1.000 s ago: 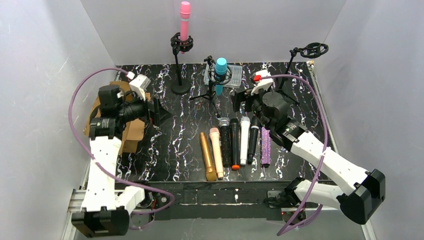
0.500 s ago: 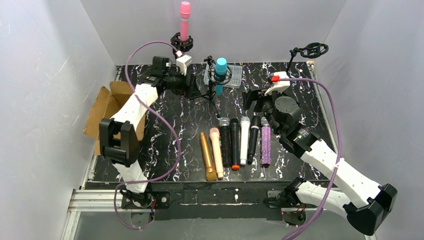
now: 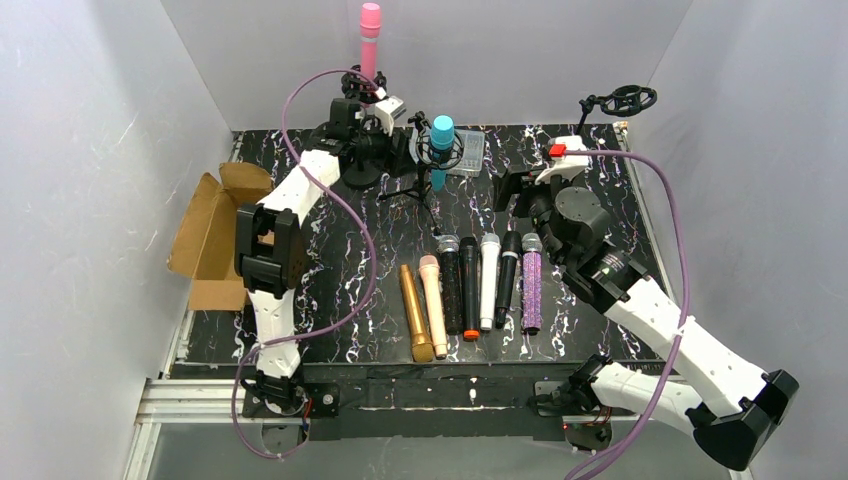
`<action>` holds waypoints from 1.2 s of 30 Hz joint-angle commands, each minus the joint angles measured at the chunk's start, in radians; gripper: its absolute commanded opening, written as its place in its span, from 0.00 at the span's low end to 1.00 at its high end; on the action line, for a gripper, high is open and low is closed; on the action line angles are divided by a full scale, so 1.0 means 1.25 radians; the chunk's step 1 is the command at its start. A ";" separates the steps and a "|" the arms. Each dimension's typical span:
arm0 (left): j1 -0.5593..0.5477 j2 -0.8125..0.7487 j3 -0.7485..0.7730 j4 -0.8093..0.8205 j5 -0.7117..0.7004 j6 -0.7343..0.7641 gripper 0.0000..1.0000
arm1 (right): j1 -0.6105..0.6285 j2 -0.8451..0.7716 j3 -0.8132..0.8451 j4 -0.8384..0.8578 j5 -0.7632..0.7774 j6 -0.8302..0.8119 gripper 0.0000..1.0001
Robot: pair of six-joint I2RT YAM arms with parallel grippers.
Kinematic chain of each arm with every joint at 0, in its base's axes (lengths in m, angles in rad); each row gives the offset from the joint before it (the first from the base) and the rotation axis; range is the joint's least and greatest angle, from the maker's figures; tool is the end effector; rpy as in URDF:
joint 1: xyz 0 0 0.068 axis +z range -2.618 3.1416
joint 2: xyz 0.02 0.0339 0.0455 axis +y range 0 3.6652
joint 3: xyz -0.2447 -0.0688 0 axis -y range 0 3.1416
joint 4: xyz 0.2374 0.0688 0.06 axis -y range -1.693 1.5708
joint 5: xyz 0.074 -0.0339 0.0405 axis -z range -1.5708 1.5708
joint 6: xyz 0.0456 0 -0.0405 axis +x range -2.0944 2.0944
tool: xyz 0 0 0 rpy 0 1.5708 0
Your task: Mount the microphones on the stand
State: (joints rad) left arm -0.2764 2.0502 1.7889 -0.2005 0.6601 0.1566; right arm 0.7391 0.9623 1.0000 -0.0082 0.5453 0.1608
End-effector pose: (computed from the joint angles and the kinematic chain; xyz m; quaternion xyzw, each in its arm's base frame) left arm 0.4505 -0.1569 0.2782 0.3394 0.7488 -0.3049 0.4807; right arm 0.1845 0.1361 0.3865 -0.0061 0.6981 0.1316 0.7038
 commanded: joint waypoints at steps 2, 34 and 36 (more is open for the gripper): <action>-0.007 0.020 0.020 -0.013 0.066 0.054 0.68 | -0.003 0.014 0.058 0.022 0.021 -0.030 0.82; -0.083 0.252 0.159 -0.007 0.009 0.086 0.64 | -0.012 0.148 0.176 -0.089 0.311 -0.067 0.83; -0.088 0.268 0.171 0.000 0.010 0.079 0.59 | -0.021 0.160 0.182 -0.093 0.354 -0.058 0.84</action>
State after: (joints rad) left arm -0.3664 2.3474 1.9434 -0.2176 0.6754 0.2771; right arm 0.7341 1.1370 1.1713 -0.1047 0.8173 0.0757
